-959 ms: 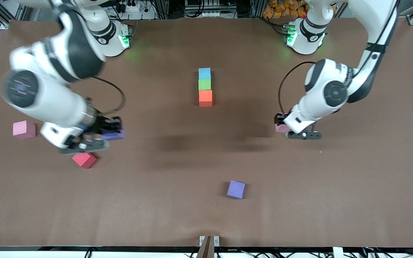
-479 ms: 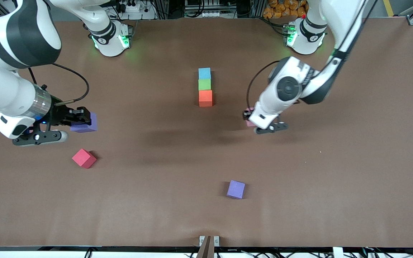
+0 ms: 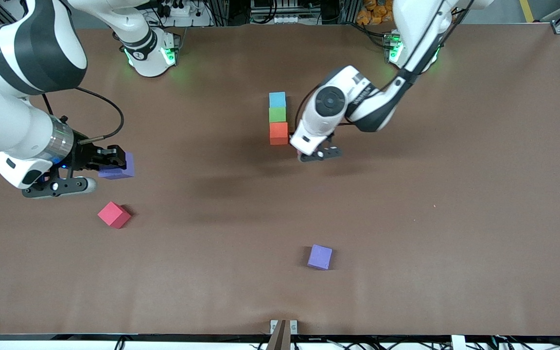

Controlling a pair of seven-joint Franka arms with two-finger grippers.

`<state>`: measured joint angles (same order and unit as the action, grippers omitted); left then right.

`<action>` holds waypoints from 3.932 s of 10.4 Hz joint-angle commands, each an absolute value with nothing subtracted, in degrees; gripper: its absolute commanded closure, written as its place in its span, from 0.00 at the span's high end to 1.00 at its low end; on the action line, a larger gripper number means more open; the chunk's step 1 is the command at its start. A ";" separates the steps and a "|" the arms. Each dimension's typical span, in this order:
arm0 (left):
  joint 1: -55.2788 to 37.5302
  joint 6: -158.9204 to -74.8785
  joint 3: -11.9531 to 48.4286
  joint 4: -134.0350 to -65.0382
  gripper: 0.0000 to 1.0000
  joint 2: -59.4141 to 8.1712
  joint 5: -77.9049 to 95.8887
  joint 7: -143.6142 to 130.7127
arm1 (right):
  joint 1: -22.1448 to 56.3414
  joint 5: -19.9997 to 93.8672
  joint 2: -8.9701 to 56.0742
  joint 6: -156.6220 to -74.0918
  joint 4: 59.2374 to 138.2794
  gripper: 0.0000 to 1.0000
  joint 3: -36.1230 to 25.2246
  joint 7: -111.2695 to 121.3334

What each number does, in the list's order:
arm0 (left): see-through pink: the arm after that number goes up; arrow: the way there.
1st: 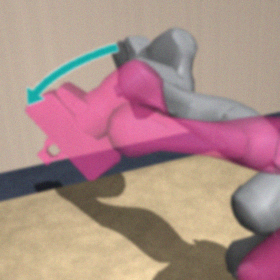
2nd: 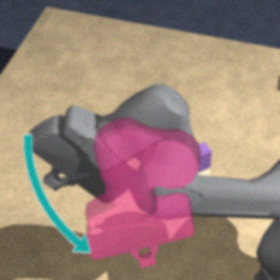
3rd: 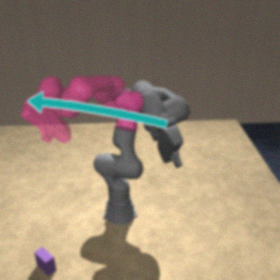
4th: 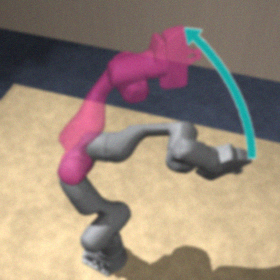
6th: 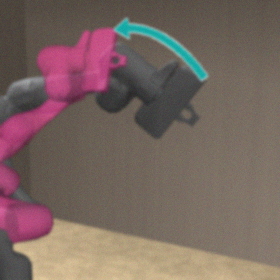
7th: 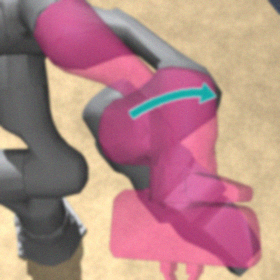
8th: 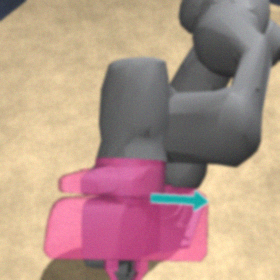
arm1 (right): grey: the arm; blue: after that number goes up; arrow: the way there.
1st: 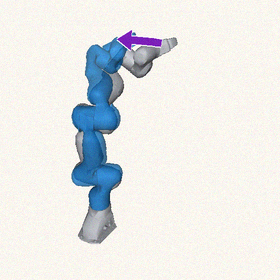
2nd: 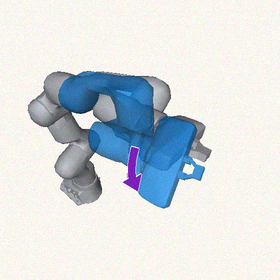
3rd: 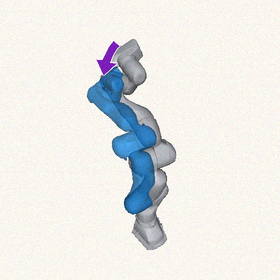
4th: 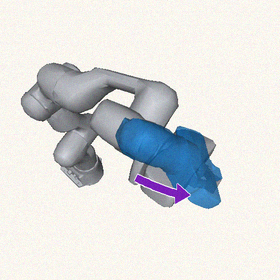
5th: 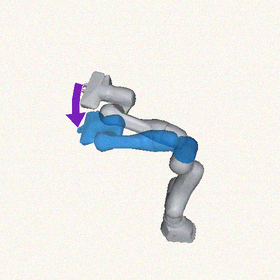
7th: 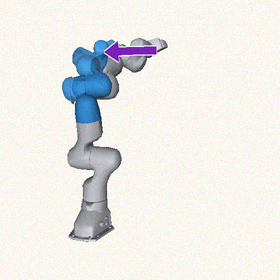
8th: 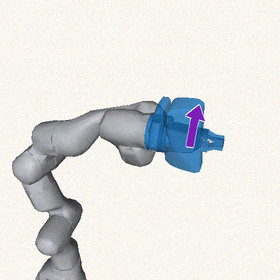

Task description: Arrange blocks into number 1

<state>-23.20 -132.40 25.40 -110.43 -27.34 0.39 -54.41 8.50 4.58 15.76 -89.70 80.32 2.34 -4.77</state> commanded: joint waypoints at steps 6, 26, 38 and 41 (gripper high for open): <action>-26.55 -135.36 24.70 -107.49 0.49 -31.82 -5.98 -57.13 | 8.70 5.01 14.94 -89.39 81.39 0.00 2.55 -4.92; -33.83 -124.63 19.44 -89.39 0.49 -41.48 -5.89 -64.07 | 10.99 3.69 16.35 -90.35 81.74 0.00 2.37 -5.36; -38.41 -128.41 17.67 -89.29 0.51 -43.24 -9.32 -66.88 | 11.16 3.69 16.79 -90.79 81.83 0.00 2.37 -5.45; -38.32 -128.41 17.67 -90.53 0.51 -42.98 -9.67 -66.62 | 11.16 3.69 16.79 -90.79 81.83 0.00 2.37 -5.45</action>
<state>-37.88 -127.73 18.20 -89.68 -43.37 -8.25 -65.43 11.24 4.24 17.15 -90.24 81.12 2.13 -5.05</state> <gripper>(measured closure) 0.374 0.476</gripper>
